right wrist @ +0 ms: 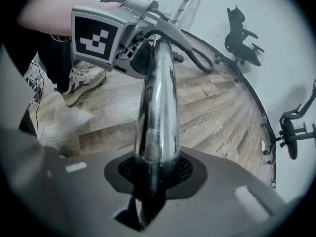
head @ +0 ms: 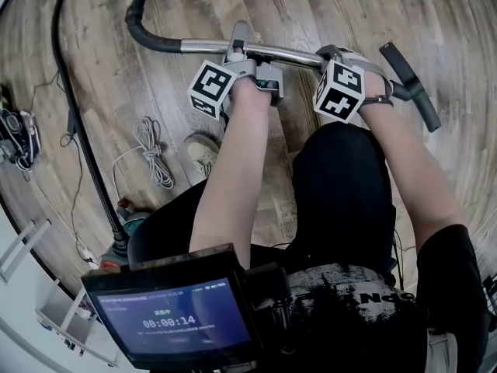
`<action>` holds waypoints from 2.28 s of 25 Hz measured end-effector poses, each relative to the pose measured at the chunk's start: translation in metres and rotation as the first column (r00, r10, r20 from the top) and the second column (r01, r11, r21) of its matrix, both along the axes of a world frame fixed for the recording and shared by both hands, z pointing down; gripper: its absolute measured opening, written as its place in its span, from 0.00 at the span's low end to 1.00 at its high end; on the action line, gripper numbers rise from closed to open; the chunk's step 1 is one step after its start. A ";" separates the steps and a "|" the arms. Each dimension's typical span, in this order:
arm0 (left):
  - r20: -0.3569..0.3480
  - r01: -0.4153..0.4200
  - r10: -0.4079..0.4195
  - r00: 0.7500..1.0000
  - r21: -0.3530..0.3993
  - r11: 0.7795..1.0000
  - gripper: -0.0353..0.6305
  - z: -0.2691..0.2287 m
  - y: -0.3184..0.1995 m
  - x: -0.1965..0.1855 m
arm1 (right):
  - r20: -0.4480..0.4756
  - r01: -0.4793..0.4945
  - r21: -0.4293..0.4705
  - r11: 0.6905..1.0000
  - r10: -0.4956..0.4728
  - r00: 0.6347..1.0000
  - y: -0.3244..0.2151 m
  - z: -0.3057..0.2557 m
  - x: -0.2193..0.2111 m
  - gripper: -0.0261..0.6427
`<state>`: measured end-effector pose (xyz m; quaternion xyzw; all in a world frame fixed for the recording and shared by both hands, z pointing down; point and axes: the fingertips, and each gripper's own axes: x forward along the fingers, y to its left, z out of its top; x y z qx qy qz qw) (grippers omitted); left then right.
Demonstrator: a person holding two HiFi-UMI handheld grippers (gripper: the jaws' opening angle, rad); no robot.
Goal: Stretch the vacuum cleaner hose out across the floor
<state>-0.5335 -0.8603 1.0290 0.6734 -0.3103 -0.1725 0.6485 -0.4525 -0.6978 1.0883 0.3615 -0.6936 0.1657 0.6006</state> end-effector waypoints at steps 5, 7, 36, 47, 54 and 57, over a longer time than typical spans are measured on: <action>0.020 -0.062 0.062 0.998 0.005 0.998 0.19 -0.084 -0.001 -0.004 | 0.040 -0.030 -0.017 0.999 0.031 0.999 0.001 -0.082 -0.014 0.19; 0.029 -0.081 0.081 0.996 0.005 0.997 0.19 -0.123 0.007 -0.015 | 0.060 -0.042 -0.019 0.999 0.043 0.997 0.010 -0.120 -0.028 0.19; 0.039 -0.114 0.109 0.993 0.135 0.984 0.15 -0.599 0.189 -0.032 | 0.152 0.028 -0.021 0.999 -0.025 0.988 0.191 -0.565 -0.068 0.18; 0.036 -0.290 0.288 0.957 0.149 0.945 0.15 -0.587 0.198 -0.057 | 0.088 -0.101 0.014 0.995 0.100 0.991 0.201 -0.552 -0.114 0.16; 0.026 -0.351 0.351 0.936 0.135 0.927 0.15 -0.578 0.215 -0.055 | 0.086 -0.169 -0.002 0.986 0.169 0.982 0.221 -0.547 -0.124 0.17; 0.017 -0.358 0.358 0.933 0.114 0.927 0.15 -0.574 0.226 -0.051 | 0.078 -0.175 -0.020 0.984 0.177 0.981 0.235 -0.547 -0.120 0.17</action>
